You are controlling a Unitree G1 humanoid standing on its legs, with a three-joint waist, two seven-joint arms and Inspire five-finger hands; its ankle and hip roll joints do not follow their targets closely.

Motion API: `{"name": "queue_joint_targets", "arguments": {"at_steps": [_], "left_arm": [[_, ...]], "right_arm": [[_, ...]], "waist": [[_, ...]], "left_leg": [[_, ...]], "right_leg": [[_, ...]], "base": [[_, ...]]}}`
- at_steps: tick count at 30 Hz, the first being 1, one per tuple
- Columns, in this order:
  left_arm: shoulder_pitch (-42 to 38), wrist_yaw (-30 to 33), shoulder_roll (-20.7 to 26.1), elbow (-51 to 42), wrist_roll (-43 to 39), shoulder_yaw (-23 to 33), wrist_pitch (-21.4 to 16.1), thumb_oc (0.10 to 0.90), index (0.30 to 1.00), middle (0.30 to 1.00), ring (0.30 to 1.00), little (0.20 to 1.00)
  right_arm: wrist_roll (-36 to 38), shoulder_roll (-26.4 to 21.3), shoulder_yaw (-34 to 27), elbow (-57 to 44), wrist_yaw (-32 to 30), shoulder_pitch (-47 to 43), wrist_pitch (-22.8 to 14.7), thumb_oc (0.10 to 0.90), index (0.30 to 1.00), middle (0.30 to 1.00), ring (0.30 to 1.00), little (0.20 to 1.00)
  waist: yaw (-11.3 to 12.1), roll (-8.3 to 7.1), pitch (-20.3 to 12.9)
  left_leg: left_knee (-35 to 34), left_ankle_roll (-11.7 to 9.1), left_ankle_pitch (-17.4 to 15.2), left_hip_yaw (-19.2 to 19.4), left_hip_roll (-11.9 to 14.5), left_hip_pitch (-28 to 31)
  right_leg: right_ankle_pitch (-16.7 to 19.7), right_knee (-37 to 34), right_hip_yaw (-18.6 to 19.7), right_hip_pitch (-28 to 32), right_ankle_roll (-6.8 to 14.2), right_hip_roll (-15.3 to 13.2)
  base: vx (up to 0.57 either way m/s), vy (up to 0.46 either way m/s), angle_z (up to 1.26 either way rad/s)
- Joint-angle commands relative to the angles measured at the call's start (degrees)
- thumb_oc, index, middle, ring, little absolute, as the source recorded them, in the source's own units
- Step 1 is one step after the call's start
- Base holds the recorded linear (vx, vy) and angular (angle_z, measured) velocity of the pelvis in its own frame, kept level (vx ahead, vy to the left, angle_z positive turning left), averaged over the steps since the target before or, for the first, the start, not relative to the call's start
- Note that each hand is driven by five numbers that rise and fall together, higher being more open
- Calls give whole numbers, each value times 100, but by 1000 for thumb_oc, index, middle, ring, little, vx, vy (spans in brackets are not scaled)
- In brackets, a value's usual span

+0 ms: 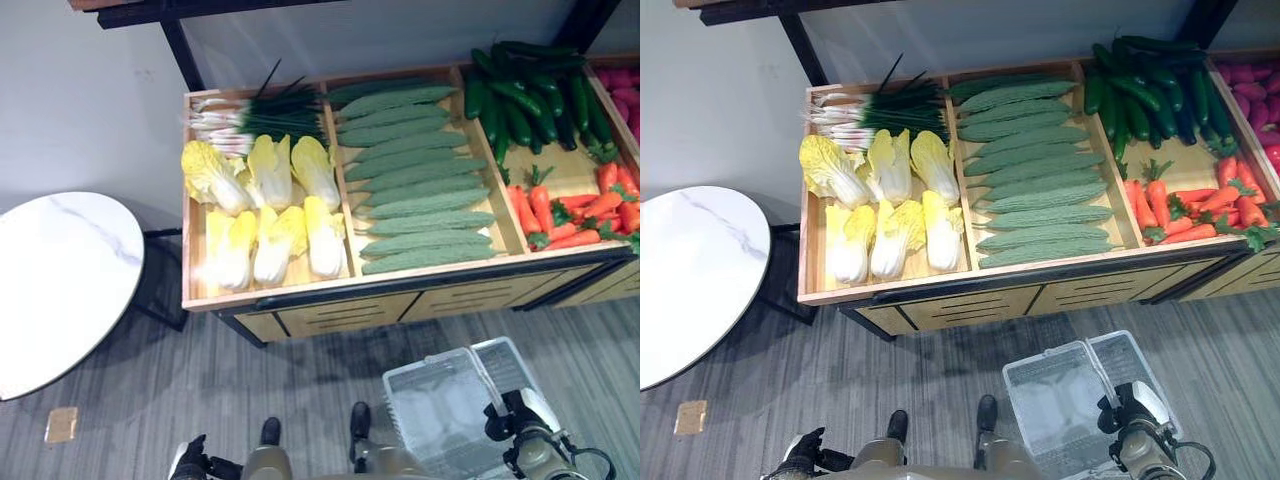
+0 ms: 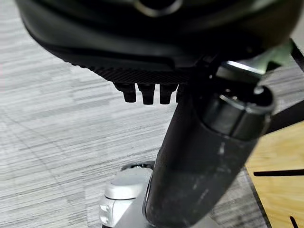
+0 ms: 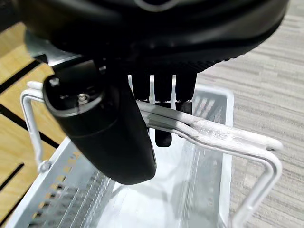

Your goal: Get the vegetables into the basket

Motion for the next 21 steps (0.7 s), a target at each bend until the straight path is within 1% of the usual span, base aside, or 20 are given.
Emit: {"name": "queue_joint_targets", "arguments": {"at_steps": [1, 4, 8, 12, 15, 17, 18, 19, 20, 21], "left_arm": [[27, -21, 271, 156, 55, -27, -16, 900, 1000, 1000, 1000, 1000], [46, -55, 269, 137, -2, 4, -27, 900, 1000, 1000, 1000, 1000], [84, -117, 261, 183, -30, 45, -20, 900, 1000, 1000, 1000, 1000], [111, -97, 284, 272, -43, 144, -2, 900, 1000, 1000, 1000, 1000], [197, 20, 355, 533, -118, 492, 120, 900, 1000, 1000, 1000, 1000], [222, 41, 386, 612, -99, 568, 154, 900, 1000, 1000, 1000, 1000], [326, 237, 486, 910, -105, 946, 303, 900, 1000, 1000, 1000, 1000], [377, 356, 533, 1000, -113, 1135, 344, 900, 1000, 1000, 1000, 1000], [378, 357, 533, 999, -112, 1138, 345, 900, 1000, 1000, 1000, 1000], [435, 487, 619, 1087, -171, 1359, 389, 900, 1000, 1000, 1000, 1000]], "right_arm": [[107, -335, -184, 92, -225, -34, 25, 400, 300, 300, 300, 300], [87, -316, -128, 131, -200, -106, 40, 400, 300, 300, 300, 300], [91, -222, -53, 211, -133, -167, 61, 400, 300, 300, 300, 300], [51, -137, 7, 194, -96, -176, 56, 400, 300, 300, 300, 300], [33, -100, -9, 259, -92, -188, 53, 400, 300, 300, 300, 300], [27, -90, -21, 277, -94, -186, 54, 400, 300, 300, 300, 300], [-6, -84, -33, 283, -90, -183, 52, 400, 300, 300, 300, 300], [-36, -79, -52, 295, -114, -175, 51, 400, 300, 300, 300, 300], [-36, -78, -49, 296, -114, -176, 51, 400, 300, 300, 300, 300], [-47, -83, -58, 283, -117, -165, 47, 400, 300, 300, 300, 300]], "waist": [[-38, -242, -103], [-37, -241, -119], [-26, -278, -130], [-4, -326, -119], [43, -325, -150], [46, -324, -159], [66, -308, -194], [75, -297, -217], [72, -298, -216], [82, -289, -235]], "left_leg": [[-438, 258, -333, 20, -23, 203], [-501, 278, -362, 35, -40, 226], [-505, 314, -421, 77, -78, 248], [-505, 337, -461, 24, -140, 251], [-505, 342, -465, -23, -184, 225], [-505, 339, -464, -33, -190, 222], [-505, 327, -472, -49, -205, 210], [-505, 320, -474, -49, -207, 213], [-505, 320, -474, -51, -207, 214], [-505, 314, -476, -51, -209, 217]], "right_leg": [[-207, 362, 265, -22, 811, -613], [-145, 297, 290, -29, 830, -614], [-86, 247, 354, -32, 865, -650], [-66, 256, 344, -5, 886, -697], [-21, 219, 320, 6, 912, -753], [-21, 211, 305, 21, 914, -760], [-5, 171, 284, 47, 924, -782], [2, 153, 266, 71, 927, -796], [2, 151, 265, 74, 927, -796], [9, 129, 263, 94, 930, -804]], "base": [[26, 38, 14], [2, 43, -5], [-5, 65, -13], [-3, 59, -5], [-15, 52, 4], [-4, 32, 6], [11, 52, 4], [12, 46, 5], [15, 28, 6], [37, 42, 6]]}}
